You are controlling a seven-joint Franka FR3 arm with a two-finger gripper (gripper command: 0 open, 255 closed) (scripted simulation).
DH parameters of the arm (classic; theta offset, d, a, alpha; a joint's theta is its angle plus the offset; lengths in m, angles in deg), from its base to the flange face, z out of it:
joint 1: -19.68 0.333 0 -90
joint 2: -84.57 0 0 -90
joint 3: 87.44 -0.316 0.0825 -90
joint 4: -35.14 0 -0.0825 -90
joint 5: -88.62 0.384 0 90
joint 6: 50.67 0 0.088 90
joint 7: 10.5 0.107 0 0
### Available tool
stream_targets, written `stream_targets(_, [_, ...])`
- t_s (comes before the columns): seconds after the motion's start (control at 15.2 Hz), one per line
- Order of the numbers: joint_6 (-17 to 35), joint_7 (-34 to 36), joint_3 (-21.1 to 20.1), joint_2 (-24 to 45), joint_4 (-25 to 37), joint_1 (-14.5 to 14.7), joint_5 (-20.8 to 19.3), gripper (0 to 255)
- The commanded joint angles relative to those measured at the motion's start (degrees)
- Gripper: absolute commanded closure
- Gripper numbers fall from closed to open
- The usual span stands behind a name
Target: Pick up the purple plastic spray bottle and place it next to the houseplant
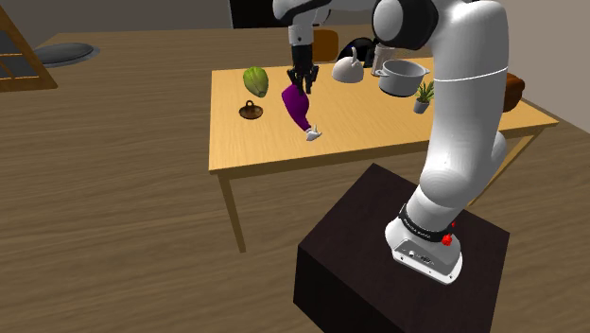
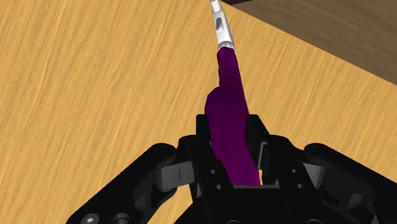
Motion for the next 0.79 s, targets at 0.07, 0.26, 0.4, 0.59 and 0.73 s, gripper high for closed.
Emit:
stream_targets(0.07, [-2.19,0.16,0.04,-0.13,2.07,-0.11,-0.07,255])
stream_targets(0.26, [-4.32,0.34,0.09,-0.47,3.88,-0.19,-0.15,255])
stream_targets(0.4, [-5.78,0.45,0.12,-0.63,5.19,-0.25,-0.2,255])
stream_targets(0.59, [-8.01,0.61,0.15,-0.76,7.3,-0.36,-0.23,255])
stream_targets(0.73, [-9.54,0.71,0.17,-0.77,8.83,-0.46,-0.24,255])
